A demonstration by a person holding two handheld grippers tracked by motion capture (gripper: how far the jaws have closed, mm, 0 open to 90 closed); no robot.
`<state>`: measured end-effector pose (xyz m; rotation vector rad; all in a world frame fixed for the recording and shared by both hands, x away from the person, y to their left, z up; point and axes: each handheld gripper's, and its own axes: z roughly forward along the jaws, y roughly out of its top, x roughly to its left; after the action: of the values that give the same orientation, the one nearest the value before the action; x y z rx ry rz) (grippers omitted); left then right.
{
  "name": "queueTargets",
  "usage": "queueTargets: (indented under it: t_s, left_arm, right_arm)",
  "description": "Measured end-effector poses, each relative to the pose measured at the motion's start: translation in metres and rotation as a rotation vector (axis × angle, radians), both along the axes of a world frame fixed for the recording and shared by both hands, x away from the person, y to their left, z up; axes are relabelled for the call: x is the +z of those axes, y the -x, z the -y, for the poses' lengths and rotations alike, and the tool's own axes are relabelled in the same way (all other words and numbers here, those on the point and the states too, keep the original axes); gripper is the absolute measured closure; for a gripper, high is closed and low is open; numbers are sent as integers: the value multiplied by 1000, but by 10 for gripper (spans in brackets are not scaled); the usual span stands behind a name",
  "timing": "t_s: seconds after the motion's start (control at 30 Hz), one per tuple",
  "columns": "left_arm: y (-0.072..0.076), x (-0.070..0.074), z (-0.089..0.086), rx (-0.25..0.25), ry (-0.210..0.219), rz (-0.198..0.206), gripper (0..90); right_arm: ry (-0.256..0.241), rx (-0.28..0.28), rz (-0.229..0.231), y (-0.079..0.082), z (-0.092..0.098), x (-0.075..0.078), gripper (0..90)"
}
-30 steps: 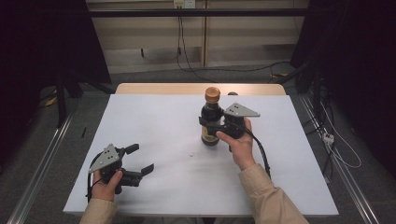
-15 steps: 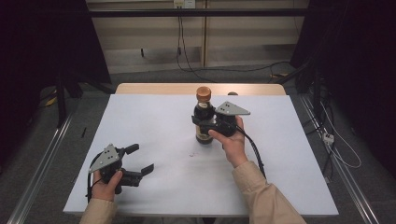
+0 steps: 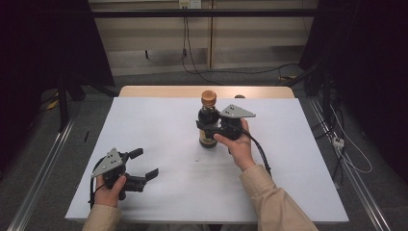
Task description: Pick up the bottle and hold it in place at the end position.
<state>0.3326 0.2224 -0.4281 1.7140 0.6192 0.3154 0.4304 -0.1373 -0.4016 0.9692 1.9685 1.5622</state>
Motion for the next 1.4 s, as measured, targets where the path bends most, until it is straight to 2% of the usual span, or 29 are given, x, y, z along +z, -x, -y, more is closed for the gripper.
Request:
queueTargets:
  t_s: [0.1, 0.2, 0.27, 0.37, 0.47, 0.57, 0.67, 0.87, 1.0, 1.23, 1.33, 1.4]
  left_arm:
    - [-1, 0, 1, -1, 8, -3, 35]
    - [-2, 0, 1, -6, 5, -3, 36]
    - [-2, -1, 0, -6, 3, -2, 36]
    - [-4, -2, 0, -3, -5, 0, 37]
    - [-7, -3, 1, 15, -19, -9, 44]
    - [-8, -2, 3, 32, -11, -15, 45]
    - [-9, 0, 4, 39, -22, -7, 45]
    - [-11, 2, 6, 29, -9, -29, 48]
    - [-15, 3, 8, 55, -8, -37, 56]
    - [-15, 8, 13, 45, 3, -31, 60]
    - [-18, 11, 16, 22, 3, -48, 73]
    - [-19, 14, 17, 26, 1, -48, 72]
  right_arm:
    - [5, 1, -20, -1, 2, -1, 282]
    - [23, -11, -3, 1, -2, -1, 284]
    - [16, -28, -12, 2, -2, -1, 286]
    - [22, -14, -13, 2, 0, 0, 289]
    - [31, -5, -12, 2, 0, 0, 291]
    - [33, -3, -13, 2, 1, 0, 293]
    - [40, -12, -11, 2, -1, 0, 294]
    - [47, -16, -8, 1, -1, -2, 302]
    - [52, -15, -10, 1, 0, -2, 303]
    - [48, -17, -10, 0, 0, -3, 303]
    - [47, -18, -10, 0, 0, -3, 303]
    - [42, -17, -9, 0, 0, -3, 303]
